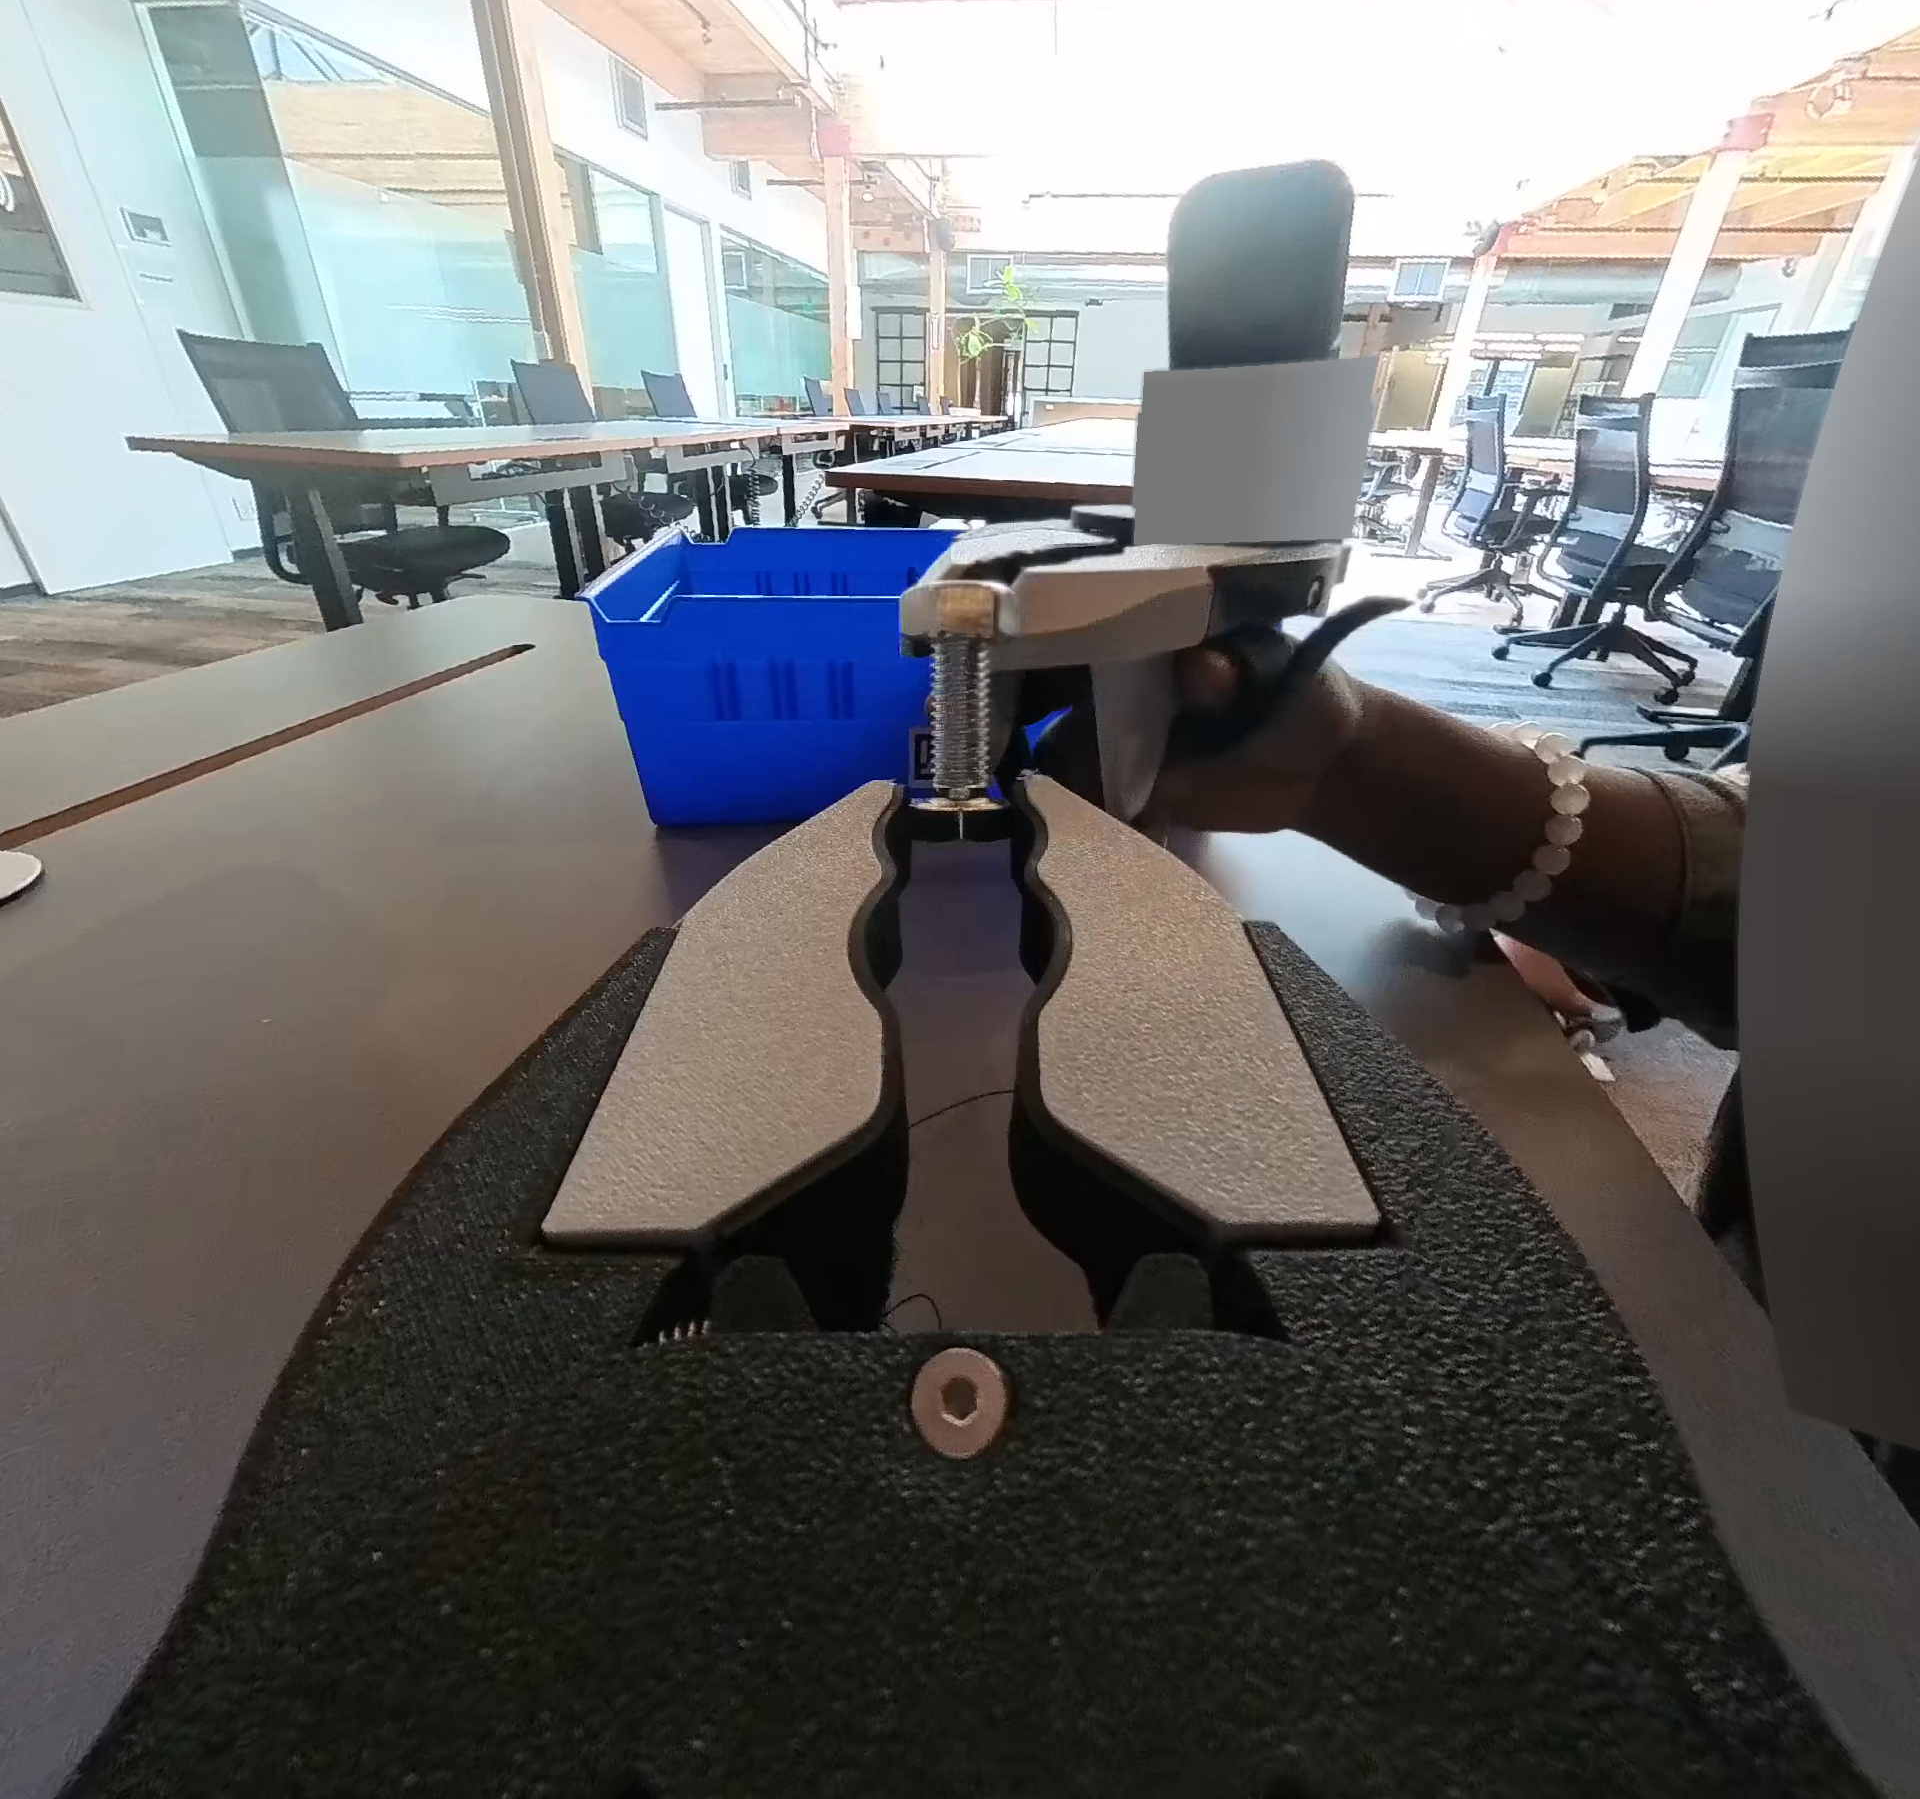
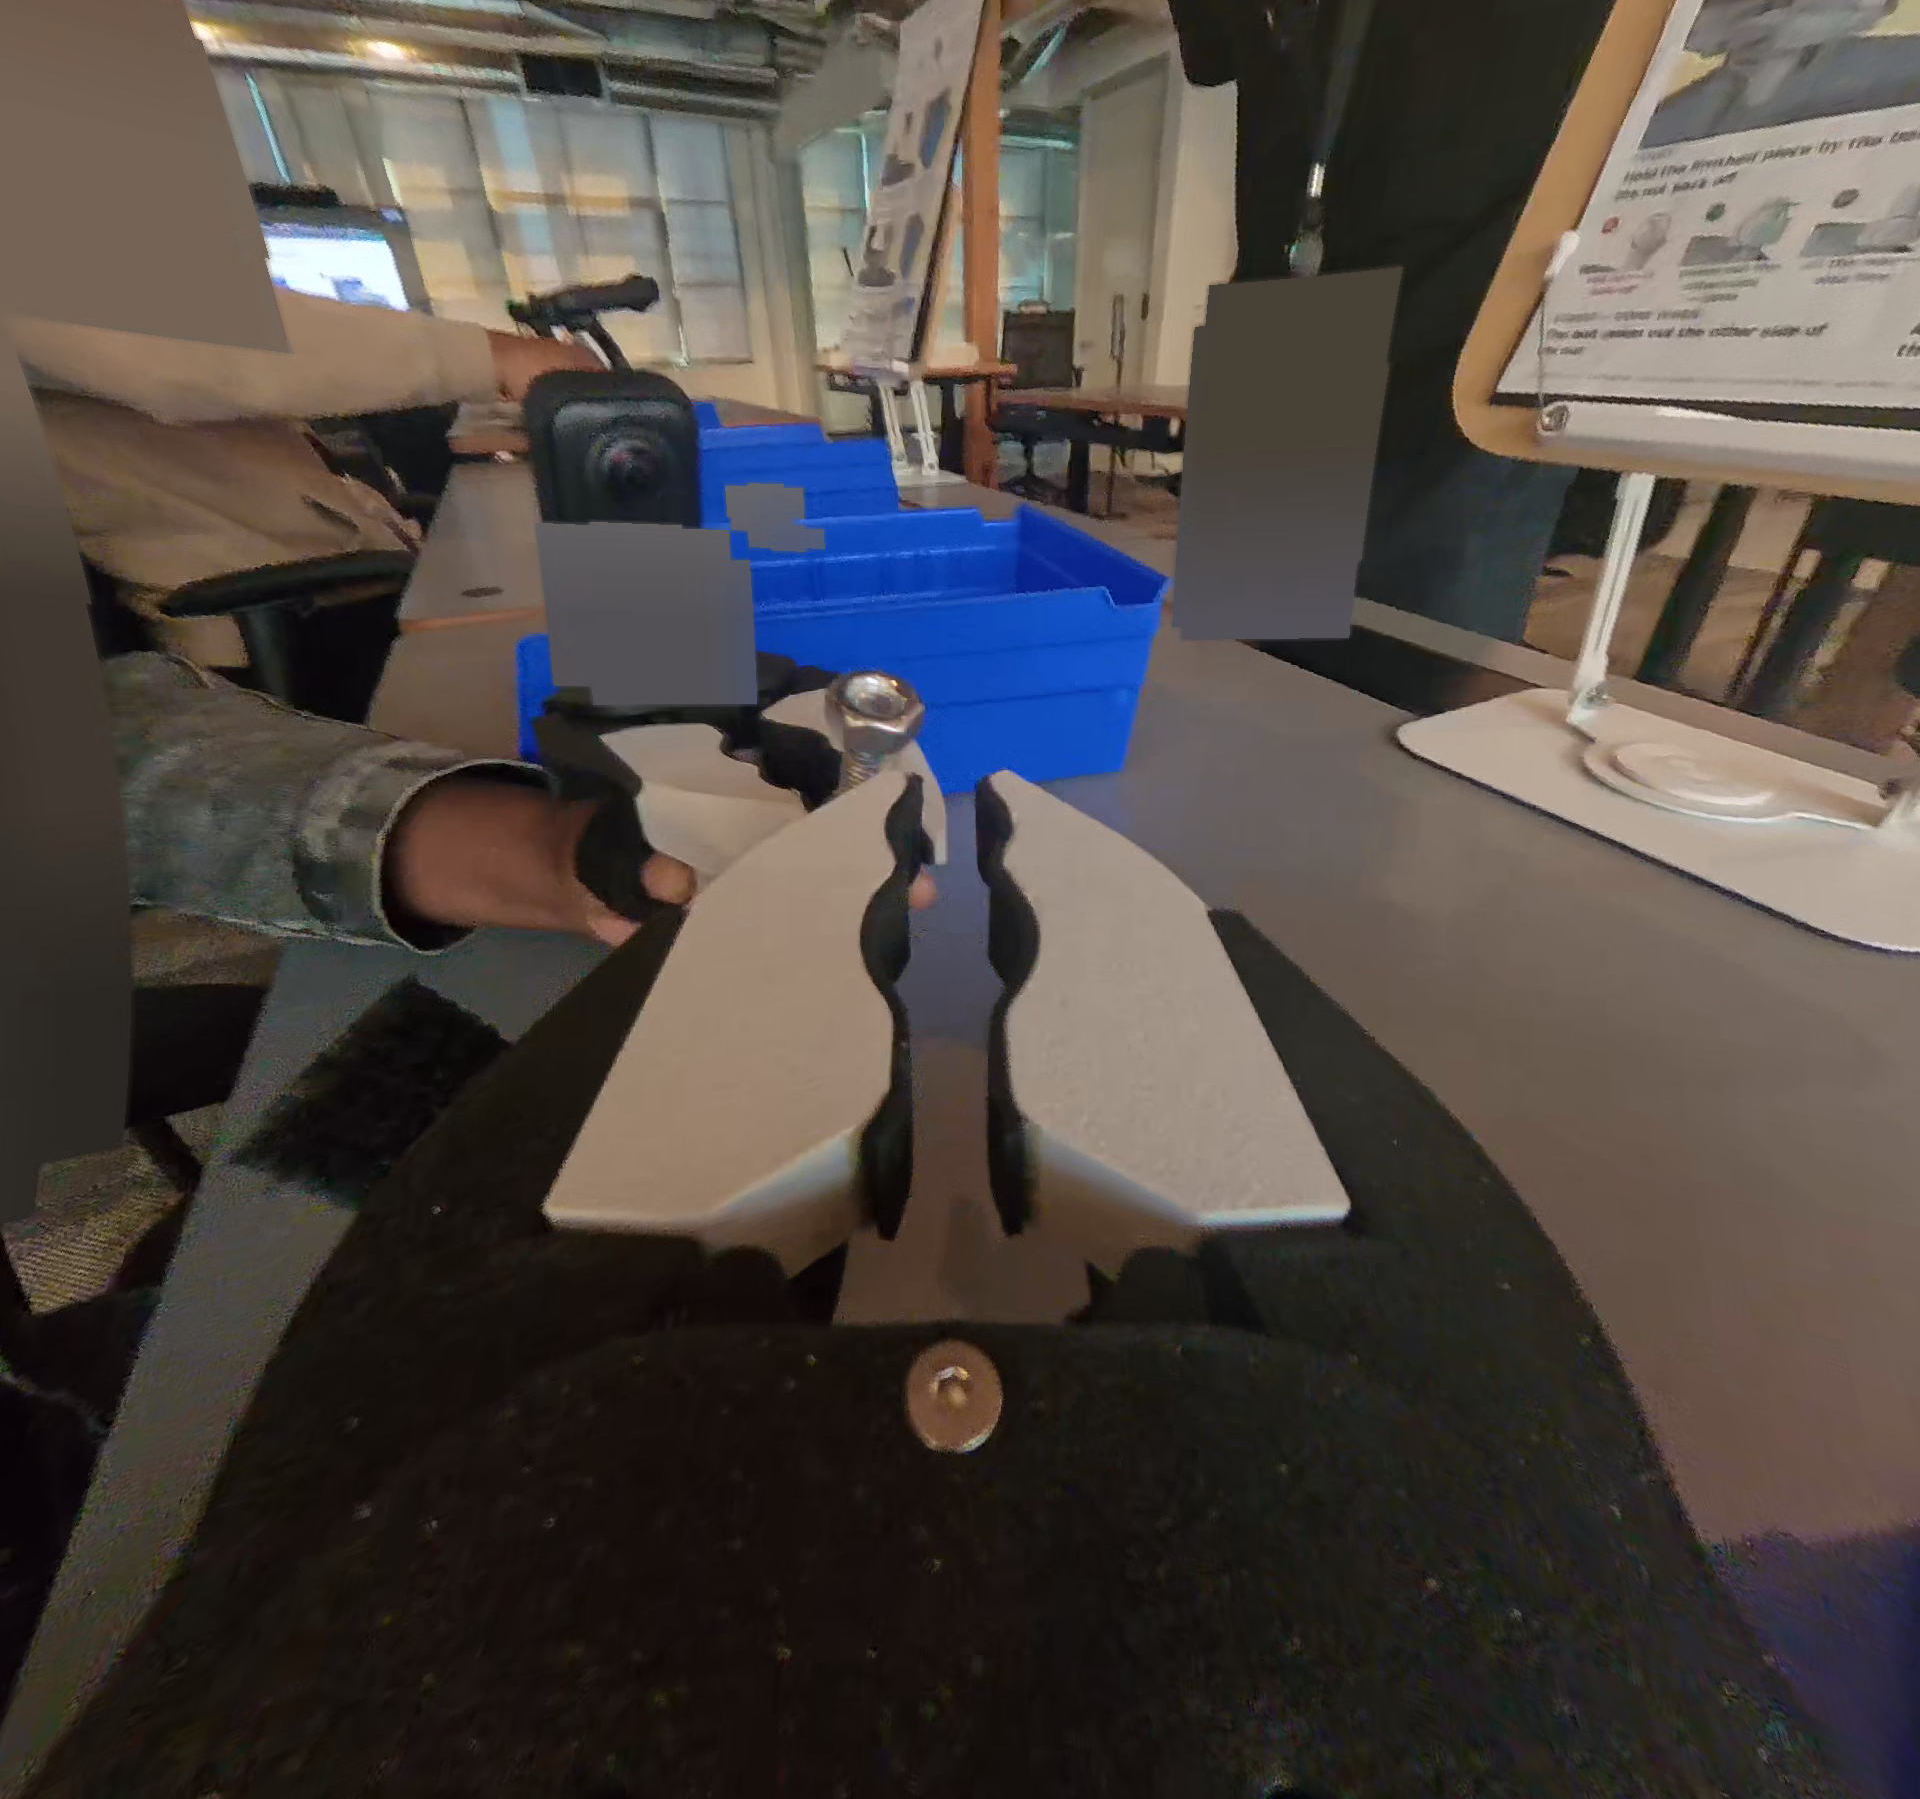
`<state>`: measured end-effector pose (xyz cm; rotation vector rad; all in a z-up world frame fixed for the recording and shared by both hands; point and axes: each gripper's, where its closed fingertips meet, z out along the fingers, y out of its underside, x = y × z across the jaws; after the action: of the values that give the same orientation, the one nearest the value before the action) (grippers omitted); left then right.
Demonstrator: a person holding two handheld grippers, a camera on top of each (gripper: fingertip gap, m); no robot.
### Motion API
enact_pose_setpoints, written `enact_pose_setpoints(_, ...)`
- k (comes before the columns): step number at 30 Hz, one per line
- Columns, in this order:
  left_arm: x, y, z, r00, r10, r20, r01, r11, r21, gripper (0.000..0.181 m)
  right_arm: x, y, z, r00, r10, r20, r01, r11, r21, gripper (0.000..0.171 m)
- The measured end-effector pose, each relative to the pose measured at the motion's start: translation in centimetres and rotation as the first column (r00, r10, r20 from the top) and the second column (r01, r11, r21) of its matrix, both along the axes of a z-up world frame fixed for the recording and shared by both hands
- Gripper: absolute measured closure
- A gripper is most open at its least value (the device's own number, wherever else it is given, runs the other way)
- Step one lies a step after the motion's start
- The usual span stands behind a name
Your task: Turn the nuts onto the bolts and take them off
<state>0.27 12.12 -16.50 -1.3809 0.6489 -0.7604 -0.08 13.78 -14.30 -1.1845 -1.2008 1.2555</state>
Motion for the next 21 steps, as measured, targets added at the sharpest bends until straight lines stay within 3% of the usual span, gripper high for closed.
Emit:
enact_pose_setpoints(5,0.2,-0.1,-0.1,1.000,-0.002,-0.012,0.002,1.000,0.001,0.163,-0.8,-1.1,0.8,0.998,0.064,-0.026,-0.065,0.997,-0.040,0.138)
enact_pose_setpoints(9,0.2,-0.1,-0.1,1.000,-0.001,-0.015,0.001,1.000,0.003,0.163,-1.9,-1.6,0.7,0.997,0.080,-0.004,-0.080,0.997,-0.006,0.152)
enact_pose_setpoints(16,0.5,-0.3,-0.1,0.999,-0.032,-0.017,0.032,0.999,0.000,0.163,-1.4,-1.7,0.4,0.990,0.138,0.028,-0.138,0.990,0.004,0.153)
enact_pose_setpoints(21,0.8,-1.1,0.2,0.990,-0.132,0.042,0.134,0.991,-0.028,0.163,-1.4,-2.6,0.8,0.977,0.207,0.043,-0.208,0.978,0.031,0.153)
